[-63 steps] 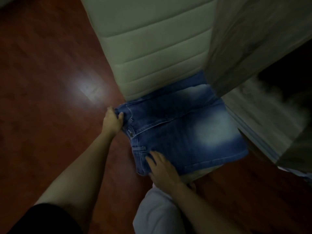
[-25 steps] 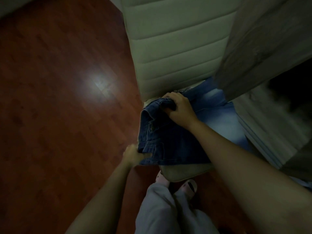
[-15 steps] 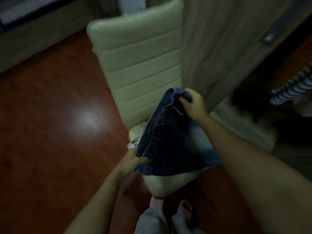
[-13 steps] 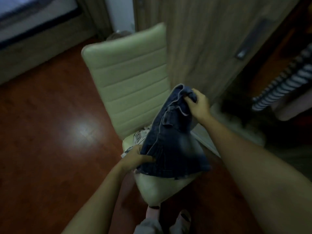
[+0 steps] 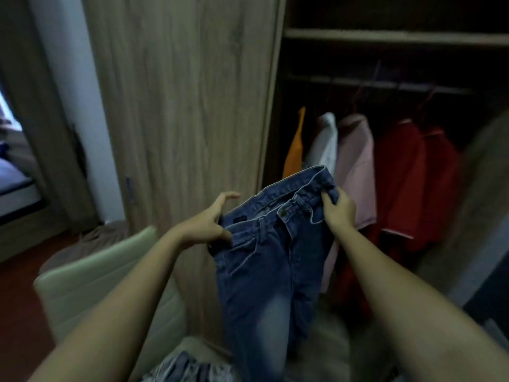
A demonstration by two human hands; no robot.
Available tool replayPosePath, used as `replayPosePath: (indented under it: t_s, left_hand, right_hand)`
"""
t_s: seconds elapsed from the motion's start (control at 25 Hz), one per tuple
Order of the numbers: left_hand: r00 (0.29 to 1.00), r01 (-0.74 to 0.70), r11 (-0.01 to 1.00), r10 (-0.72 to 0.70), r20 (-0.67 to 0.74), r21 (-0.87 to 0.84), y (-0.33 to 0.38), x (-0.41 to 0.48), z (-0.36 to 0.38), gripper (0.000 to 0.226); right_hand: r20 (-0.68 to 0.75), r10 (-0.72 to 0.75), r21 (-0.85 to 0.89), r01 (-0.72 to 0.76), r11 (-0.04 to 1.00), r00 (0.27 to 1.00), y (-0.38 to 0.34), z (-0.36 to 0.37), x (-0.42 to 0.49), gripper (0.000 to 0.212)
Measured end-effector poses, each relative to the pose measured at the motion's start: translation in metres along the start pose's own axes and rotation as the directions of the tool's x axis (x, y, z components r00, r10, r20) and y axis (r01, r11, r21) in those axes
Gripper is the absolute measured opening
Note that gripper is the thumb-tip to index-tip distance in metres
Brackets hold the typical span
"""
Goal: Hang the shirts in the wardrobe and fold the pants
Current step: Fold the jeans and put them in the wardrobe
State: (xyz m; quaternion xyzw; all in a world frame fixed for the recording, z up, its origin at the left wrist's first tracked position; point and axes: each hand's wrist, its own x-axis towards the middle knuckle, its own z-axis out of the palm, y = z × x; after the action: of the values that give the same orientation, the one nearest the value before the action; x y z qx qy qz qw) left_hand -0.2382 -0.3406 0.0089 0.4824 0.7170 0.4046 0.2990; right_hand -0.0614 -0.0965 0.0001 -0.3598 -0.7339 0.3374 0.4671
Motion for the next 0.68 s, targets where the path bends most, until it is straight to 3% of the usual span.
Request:
replayPosePath:
  t_s: [0.08, 0.16, 0.24, 0.32, 0.4, 0.48, 0.52, 0.6, 0.68]
  left_hand:
    - [0.982, -0.136, 0.89, 0.181, -0.062, 0.434, 0.05, 0.017, -0.021, 0.053]
    - [0.933, -0.148, 0.728, 0.327, -0.149, 0.67, 0.087, 0.027, -0.032, 0.031]
    - [0.88, -0.207, 0.72, 0.433, -0.196, 0.662, 0.108, 0.035, -0.031, 0.027]
    - [0.856, -0.289, 0.715, 0.491, -0.161, 0.637, 0.116, 0.04, -0.021, 0.039]
    - [0.83, -0.321, 0.633, 0.546, -0.112, 0.705, 0.128, 0.046, -0.009, 0.043]
    - [0.754, -0.354, 0.523, 0.65, -0.094, 0.775, 0.148, 0.05, -0.002, 0.032]
    - [0.707, -0.38, 0.504, 0.699, -0.108, 0.776, 0.159, 0.053, 0.003, 0.027]
    - [0.664, -0.387, 0.627, 0.698, -0.267, 0.677, 0.172, 0.062, 0.009, 0.023]
    - [0.706, -0.351, 0.786, 0.579, -0.408, 0.508, 0.175, 0.076, 0.013, 0.019]
  right_hand:
    - [-0.039, -0.053, -0.011, 0.053, 0.999, 0.998, -0.024, -0.045, 0.019, 0.018]
    - [-0.067, -0.12, -0.018, 0.119, 0.993, 0.991, -0.047, -0.085, 0.038, 0.012]
    - [-0.066, -0.166, -0.04, 0.163, 0.986, 0.984, -0.069, -0.121, 0.051, 0.013]
    - [-0.052, -0.218, -0.114, 0.211, 0.971, 0.975, -0.078, -0.147, 0.059, 0.027]
    - [-0.025, -0.261, -0.161, 0.254, 0.954, 0.965, -0.078, -0.169, 0.06, 0.023]
    - [0.011, -0.218, -0.032, 0.218, 0.975, 0.976, -0.071, -0.185, 0.062, 0.003]
    - [0.011, -0.195, 0.038, 0.194, 0.98, 0.981, -0.066, -0.196, 0.063, 0.011]
    - [0.031, -0.162, 0.158, 0.155, 0.975, 0.986, -0.061, -0.217, 0.068, 0.022]
    - [0.149, -0.122, 0.245, 0.083, 0.966, 0.981, -0.066, -0.238, 0.069, 0.03]
